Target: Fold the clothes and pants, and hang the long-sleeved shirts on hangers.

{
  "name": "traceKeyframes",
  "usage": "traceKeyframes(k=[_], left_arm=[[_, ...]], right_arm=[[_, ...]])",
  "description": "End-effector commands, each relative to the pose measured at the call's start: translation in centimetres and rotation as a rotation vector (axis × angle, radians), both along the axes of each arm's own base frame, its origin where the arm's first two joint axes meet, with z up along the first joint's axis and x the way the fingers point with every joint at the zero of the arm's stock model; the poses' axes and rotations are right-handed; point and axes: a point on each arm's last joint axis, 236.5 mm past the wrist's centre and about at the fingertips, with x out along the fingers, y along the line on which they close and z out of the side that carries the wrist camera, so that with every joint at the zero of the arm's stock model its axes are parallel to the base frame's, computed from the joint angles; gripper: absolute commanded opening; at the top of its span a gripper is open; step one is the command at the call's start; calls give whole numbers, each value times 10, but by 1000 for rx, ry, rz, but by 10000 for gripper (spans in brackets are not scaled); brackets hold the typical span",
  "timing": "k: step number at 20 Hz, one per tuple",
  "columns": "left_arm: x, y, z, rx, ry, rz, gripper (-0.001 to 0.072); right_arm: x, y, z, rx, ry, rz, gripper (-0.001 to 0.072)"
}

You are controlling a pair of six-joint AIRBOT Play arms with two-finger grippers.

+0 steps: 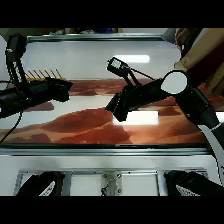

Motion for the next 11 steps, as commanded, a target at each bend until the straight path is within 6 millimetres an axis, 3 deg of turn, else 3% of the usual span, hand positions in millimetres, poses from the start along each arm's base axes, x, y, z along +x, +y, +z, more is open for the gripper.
traceKeyframes(k=[1, 11], left_arm=[[0, 0, 0, 0, -2, 0, 15], [3, 0, 4, -7, -19, 7, 15]], right_arm=[[-2, 2, -5, -12, 8, 11, 20], [-2, 2, -6, -14, 11, 11, 20]])
